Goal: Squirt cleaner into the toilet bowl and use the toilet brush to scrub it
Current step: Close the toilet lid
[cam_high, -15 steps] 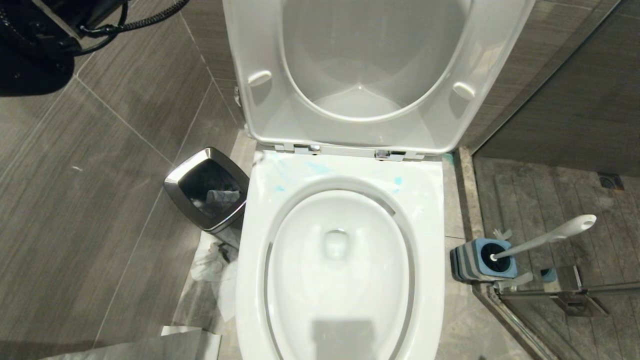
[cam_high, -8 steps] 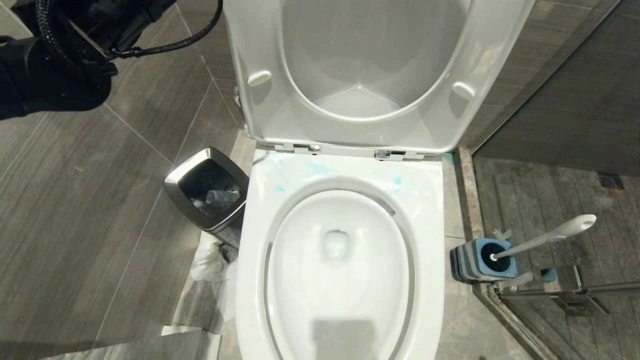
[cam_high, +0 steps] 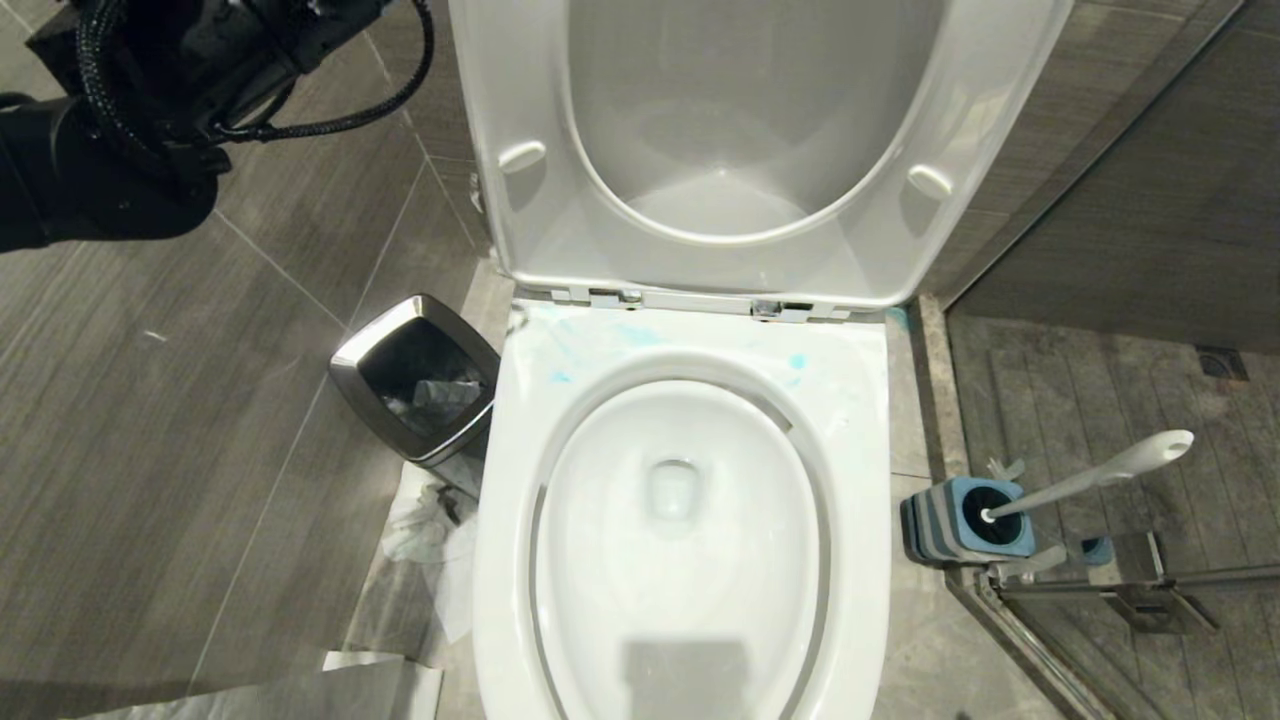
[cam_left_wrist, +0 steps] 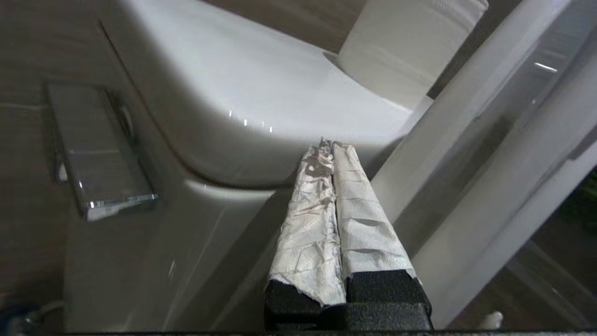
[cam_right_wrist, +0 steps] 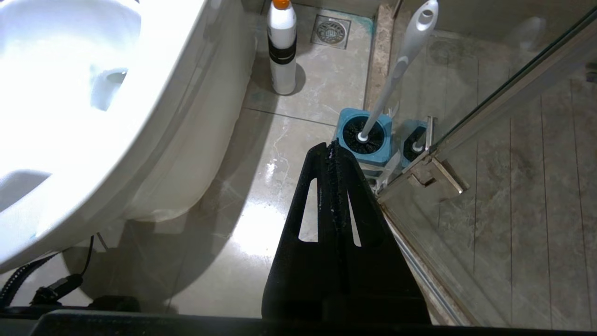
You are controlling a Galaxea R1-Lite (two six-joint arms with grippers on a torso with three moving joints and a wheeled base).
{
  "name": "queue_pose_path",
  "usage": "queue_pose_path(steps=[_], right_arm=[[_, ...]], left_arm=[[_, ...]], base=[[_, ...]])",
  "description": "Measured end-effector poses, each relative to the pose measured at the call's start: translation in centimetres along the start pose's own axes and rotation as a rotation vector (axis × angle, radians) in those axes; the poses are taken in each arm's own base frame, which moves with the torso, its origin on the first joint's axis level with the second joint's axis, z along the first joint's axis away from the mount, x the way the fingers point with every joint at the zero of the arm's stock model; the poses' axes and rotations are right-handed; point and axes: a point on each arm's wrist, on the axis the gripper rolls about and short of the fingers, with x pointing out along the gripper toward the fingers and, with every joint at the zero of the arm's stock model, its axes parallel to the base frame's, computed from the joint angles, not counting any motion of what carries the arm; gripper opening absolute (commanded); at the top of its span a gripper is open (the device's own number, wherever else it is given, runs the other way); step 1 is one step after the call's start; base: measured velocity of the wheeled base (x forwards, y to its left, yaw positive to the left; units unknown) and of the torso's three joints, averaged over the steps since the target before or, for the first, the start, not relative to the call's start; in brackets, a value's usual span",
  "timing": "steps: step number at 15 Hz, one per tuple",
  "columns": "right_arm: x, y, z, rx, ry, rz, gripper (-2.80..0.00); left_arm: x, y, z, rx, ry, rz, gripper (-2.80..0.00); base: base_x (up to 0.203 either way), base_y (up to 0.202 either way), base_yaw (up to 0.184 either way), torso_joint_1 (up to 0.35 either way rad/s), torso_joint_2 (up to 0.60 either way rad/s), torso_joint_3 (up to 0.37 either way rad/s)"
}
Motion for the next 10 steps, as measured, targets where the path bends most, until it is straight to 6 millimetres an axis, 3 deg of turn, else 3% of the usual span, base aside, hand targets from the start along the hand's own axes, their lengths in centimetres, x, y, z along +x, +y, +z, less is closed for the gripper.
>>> queue_pose_path(steps=[5,10], right_arm=[[0.0,0.0,0.0,0.0,0.0,0.0,-2.8],[0.0,0.0,0.0,0.0,0.001,0.0,-2.8]], left_arm=[[-2.0,-0.4,-0.7,-0.052,0.096,-0.077,-2.8],[-3.8,-2.0,0.4,-0.136,0.117,-0.067,-2.8]], base=[[0.0,0.0,0.0,0.0,0.0,0.0],[0.0,0.0,0.0,0.0,0.0,0.0]])
